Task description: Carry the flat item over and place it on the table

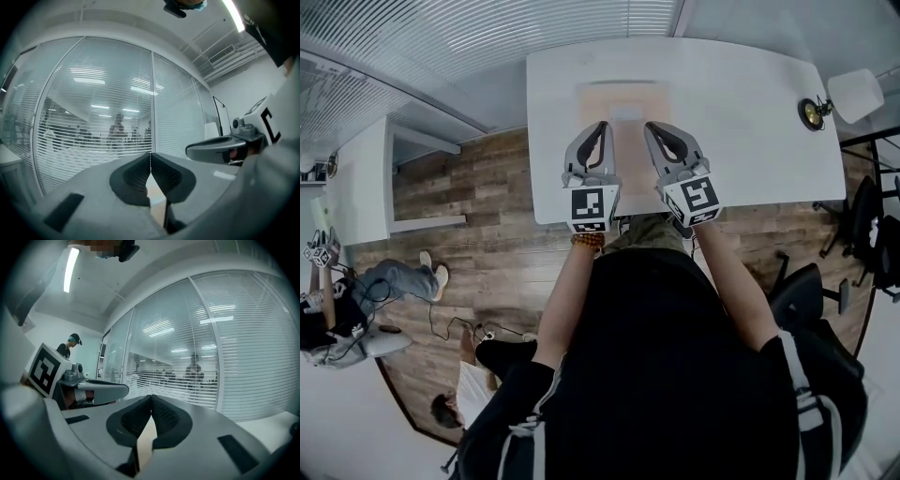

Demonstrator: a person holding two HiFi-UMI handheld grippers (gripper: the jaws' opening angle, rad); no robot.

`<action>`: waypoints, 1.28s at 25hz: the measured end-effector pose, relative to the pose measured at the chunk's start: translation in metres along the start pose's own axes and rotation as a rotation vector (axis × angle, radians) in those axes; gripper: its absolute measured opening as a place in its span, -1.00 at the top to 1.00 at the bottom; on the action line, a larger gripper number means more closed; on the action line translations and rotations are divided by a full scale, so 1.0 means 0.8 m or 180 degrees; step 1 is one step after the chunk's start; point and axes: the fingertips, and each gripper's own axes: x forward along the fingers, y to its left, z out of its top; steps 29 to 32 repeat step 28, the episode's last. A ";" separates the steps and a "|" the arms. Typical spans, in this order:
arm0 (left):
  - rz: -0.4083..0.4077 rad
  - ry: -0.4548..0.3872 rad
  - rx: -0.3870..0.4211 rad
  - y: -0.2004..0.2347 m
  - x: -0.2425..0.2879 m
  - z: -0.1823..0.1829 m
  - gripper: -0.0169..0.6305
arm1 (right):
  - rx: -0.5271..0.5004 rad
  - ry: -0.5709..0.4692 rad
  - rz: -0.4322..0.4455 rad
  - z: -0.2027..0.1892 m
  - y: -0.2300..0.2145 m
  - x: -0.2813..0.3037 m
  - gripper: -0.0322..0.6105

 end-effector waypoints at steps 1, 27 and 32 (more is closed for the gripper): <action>-0.0002 0.0017 -0.0013 0.002 0.000 -0.003 0.89 | -0.0011 0.0027 -0.0012 -0.004 -0.001 0.001 0.88; 0.0067 0.0466 -0.0141 0.015 0.002 -0.071 0.89 | -0.0002 0.0330 -0.0071 -0.052 -0.028 -0.010 0.88; 0.0076 0.0493 -0.0145 0.015 0.003 -0.075 0.88 | 0.0007 0.0336 -0.0081 -0.054 -0.030 -0.011 0.88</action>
